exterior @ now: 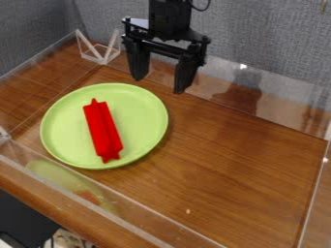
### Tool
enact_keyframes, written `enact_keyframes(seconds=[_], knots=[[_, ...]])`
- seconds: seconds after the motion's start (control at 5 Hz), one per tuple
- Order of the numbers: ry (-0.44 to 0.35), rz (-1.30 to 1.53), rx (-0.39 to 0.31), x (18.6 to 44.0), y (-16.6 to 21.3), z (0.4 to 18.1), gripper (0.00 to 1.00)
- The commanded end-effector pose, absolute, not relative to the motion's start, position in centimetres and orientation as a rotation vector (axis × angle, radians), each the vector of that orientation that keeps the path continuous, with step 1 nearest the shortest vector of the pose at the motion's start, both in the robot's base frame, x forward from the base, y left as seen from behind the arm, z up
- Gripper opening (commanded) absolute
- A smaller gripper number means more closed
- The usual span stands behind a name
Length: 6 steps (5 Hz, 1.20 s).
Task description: Move the carrot from the green plate to the table
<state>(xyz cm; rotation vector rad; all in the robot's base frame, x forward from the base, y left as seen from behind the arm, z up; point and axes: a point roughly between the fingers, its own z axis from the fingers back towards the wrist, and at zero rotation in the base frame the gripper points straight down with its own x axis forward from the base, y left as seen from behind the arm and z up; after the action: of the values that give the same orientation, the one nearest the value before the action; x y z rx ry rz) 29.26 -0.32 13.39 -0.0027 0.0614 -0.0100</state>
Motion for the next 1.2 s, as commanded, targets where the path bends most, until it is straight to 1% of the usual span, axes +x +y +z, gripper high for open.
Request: enact_keyframes(seconds=[0.0,0.2,0.4,0.6,1.0], knots=[[0.063,-0.041,-0.006,28.9,-0.3,13.0,1.00],[0.064,-0.082,-0.009,29.2,-0.4,13.2,1.00],[0.047,-0.113,-0.010,29.7,-0.5,14.6,1.00],[0.020,-0.034,-0.019,30.4,-0.6,15.2,1.00],[0.037,0.004,-0.009,30.6,-0.7,13.7,1.00]])
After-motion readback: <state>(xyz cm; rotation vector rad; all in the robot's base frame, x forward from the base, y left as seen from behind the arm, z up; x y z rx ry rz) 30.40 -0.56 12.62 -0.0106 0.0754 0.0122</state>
